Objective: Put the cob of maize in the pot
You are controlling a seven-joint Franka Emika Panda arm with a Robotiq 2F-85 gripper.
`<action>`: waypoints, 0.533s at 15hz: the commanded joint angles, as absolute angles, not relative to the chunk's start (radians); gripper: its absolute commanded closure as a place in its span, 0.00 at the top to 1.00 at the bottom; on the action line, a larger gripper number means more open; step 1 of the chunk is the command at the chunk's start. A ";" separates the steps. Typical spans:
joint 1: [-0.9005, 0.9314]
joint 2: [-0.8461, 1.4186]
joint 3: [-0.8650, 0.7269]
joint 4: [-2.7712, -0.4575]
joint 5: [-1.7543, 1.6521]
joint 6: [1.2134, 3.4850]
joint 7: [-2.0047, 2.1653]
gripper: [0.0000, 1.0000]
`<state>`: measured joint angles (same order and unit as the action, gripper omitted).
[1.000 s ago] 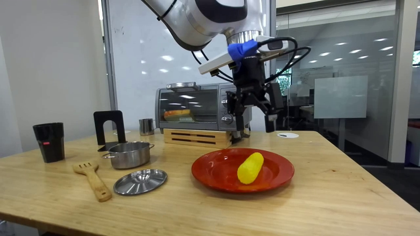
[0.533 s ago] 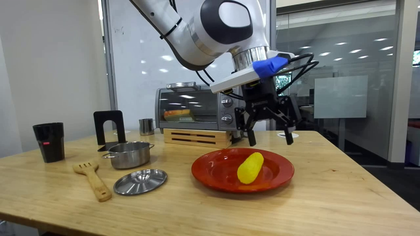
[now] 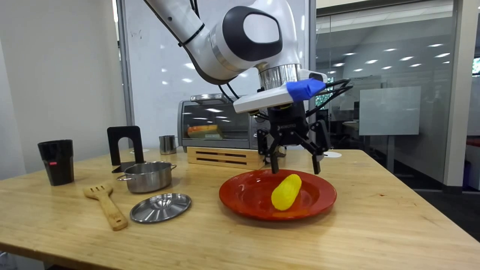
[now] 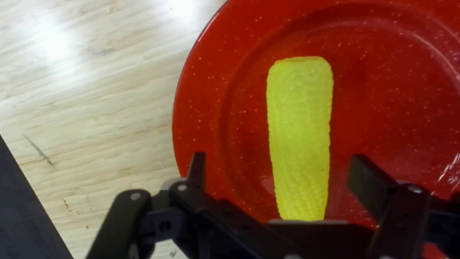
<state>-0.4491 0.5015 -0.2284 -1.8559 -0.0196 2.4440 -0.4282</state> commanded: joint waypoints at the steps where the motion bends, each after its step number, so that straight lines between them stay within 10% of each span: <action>1: -0.483 0.468 -0.196 -1.872 -0.016 2.343 -0.525 1.00; 8: -0.476 0.481 -0.204 -1.867 -0.026 2.306 -0.582 1.00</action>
<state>-0.4589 0.4981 -0.2209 -1.8546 -0.0214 2.3024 -0.5515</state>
